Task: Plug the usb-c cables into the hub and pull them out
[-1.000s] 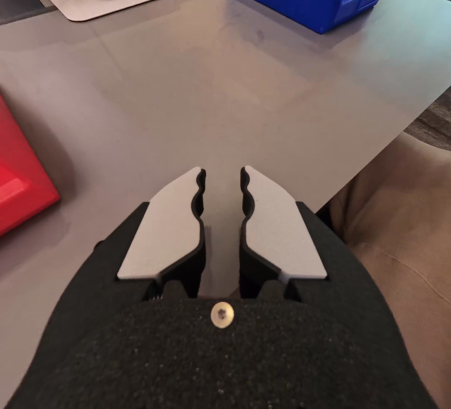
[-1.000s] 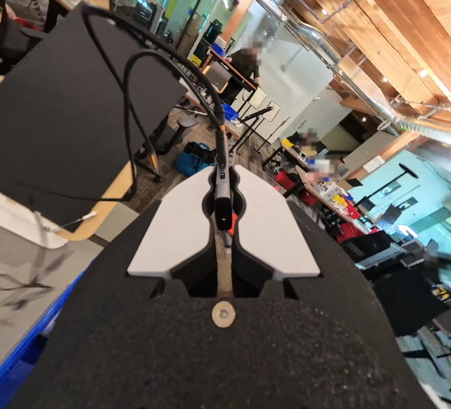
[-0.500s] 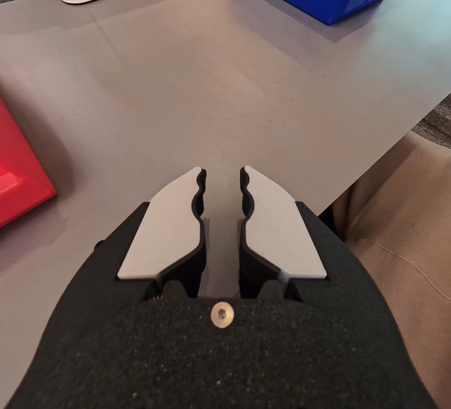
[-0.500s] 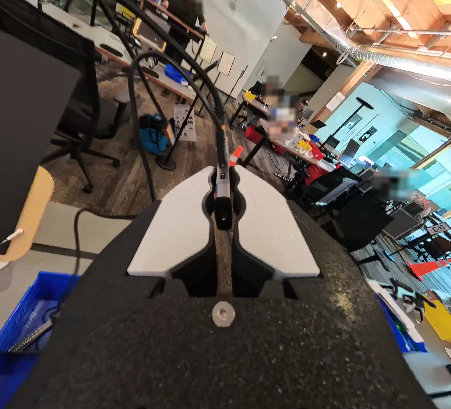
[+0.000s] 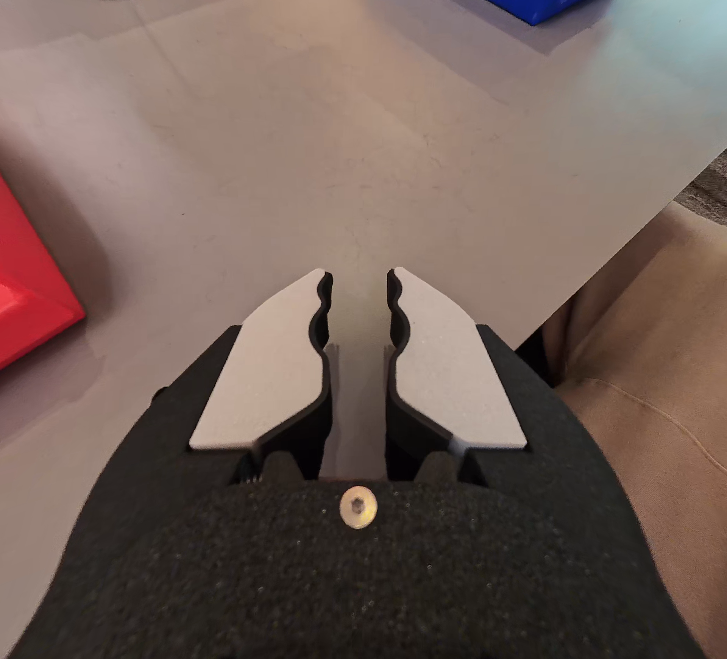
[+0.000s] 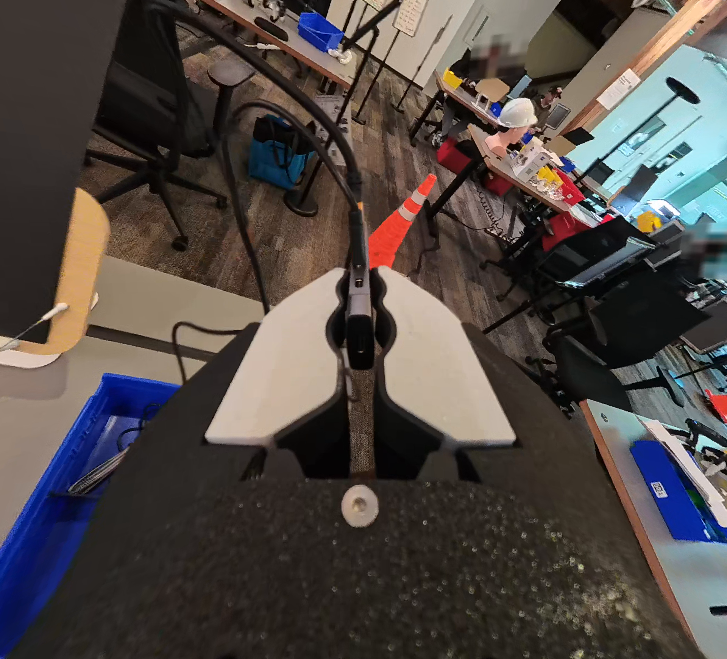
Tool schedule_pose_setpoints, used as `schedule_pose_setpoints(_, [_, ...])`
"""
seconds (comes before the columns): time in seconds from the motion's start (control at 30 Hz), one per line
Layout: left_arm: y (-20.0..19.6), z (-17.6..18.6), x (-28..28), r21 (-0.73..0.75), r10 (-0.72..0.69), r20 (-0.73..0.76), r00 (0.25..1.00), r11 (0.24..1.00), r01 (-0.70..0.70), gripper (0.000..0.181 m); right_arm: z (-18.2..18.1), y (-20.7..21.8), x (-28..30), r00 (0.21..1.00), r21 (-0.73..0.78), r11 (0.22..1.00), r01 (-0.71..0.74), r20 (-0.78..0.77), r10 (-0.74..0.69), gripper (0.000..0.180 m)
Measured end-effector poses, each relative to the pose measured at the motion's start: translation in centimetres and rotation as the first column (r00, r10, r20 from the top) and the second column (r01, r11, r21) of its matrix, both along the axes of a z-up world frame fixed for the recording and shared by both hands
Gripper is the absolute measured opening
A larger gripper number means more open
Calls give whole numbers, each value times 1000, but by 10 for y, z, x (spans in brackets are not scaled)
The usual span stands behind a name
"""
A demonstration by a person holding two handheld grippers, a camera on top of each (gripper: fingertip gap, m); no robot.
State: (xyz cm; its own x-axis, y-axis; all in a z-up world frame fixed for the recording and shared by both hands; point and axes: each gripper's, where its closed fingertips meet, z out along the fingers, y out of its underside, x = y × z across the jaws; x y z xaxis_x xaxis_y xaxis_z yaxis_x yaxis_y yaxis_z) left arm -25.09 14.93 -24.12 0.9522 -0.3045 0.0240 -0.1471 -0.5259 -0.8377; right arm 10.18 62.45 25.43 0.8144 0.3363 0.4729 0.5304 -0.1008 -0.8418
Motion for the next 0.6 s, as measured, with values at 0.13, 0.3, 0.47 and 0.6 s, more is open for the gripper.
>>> schedule_pose_setpoints(0.13, [0,-2,1,-9,-10,-1,1000,1000,10,27,-38,-13,-32,985,-55,986,-159,67,162,9])
schedule_pose_setpoints(0.3, [-3,-1,6,-8,-27,-12,1000,1000,27,26,-168,-34,-57,908,-336,869,-365,79,412,10])
schedule_pose_setpoints(0.47, [-3,-3,9,-16,-36,-13,999,999,36,26,-295,-49,-61,847,-524,715,-464,-27,530,9])
schedule_pose_setpoints(0.6, [-1,-6,12,-29,-49,-16,999,998,49,26,-364,-42,-69,859,-574,673,-466,-114,499,9])
